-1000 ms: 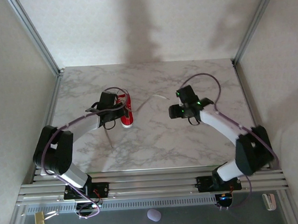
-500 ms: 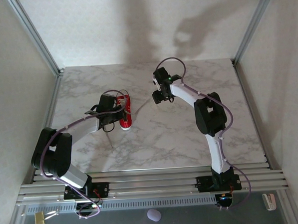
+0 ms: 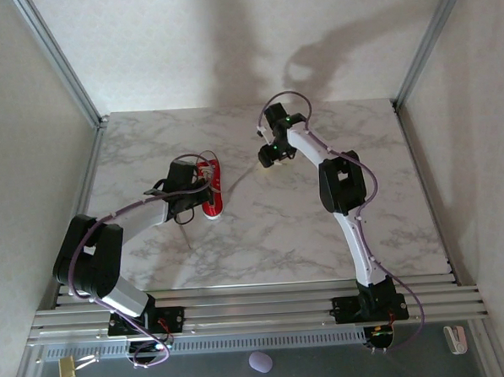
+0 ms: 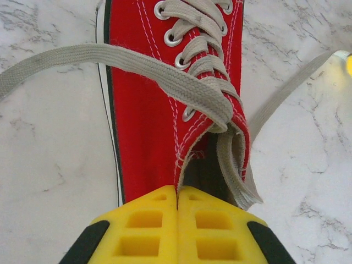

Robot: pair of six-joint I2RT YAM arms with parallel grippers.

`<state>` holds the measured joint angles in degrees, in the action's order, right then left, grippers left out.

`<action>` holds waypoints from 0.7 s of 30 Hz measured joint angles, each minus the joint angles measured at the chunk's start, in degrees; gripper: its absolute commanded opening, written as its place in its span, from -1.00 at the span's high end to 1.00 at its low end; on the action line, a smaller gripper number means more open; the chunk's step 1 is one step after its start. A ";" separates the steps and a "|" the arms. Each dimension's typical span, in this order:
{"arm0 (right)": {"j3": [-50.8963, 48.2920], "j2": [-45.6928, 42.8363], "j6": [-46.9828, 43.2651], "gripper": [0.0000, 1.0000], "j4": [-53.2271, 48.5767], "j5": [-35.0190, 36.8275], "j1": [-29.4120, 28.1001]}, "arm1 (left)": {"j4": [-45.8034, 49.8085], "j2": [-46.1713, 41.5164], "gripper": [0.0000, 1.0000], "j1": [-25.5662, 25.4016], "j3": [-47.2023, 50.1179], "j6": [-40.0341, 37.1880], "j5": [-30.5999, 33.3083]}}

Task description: Tie the shoes

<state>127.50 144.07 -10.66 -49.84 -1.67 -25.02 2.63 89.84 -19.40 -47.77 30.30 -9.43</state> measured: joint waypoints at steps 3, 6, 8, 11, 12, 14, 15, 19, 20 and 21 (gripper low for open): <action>2.21 0.68 -0.55 -0.26 -1.49 -0.50 0.07 | -0.04 0.00 1.00 -0.02 0.00 0.13 -0.02; 3.89 1.92 -0.90 -0.07 -2.69 -0.46 0.07 | -0.04 0.00 1.00 -0.02 0.00 0.17 -0.02; 4.20 2.08 -1.25 0.09 -2.89 -0.09 0.11 | -0.04 0.04 1.00 -0.02 0.00 0.35 -0.04; 4.02 2.01 -1.42 0.47 -3.08 -0.11 0.28 | -0.09 0.17 1.00 -0.02 0.00 0.52 -0.07; 3.37 1.77 -1.42 0.58 -2.58 0.17 0.33 | -0.11 0.17 1.00 -0.02 0.00 0.57 -0.07; 1.11 0.63 -1.55 0.80 -1.22 0.26 0.50 | -0.22 0.26 1.00 -0.02 0.00 0.57 -0.26; -0.28 -0.17 -1.25 0.90 -0.31 0.28 0.55 | -0.26 0.35 1.00 -0.02 0.00 0.57 -0.44; -7.37 -4.55 0.02 1.00 1.42 -0.59 0.35 | -0.74 1.16 1.00 -0.04 -0.11 0.57 -1.36; -9.92 -6.32 0.83 1.00 1.99 -0.57 0.15 | -0.74 1.40 1.00 -0.09 -0.26 0.57 -1.55; -12.17 -8.07 1.49 1.00 2.43 -0.50 -0.02 | -0.66 1.57 1.00 -0.22 -0.57 0.57 -1.73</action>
<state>115.33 136.00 -9.17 -47.42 -2.17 -25.04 1.98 91.42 -19.62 -48.34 30.87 -11.16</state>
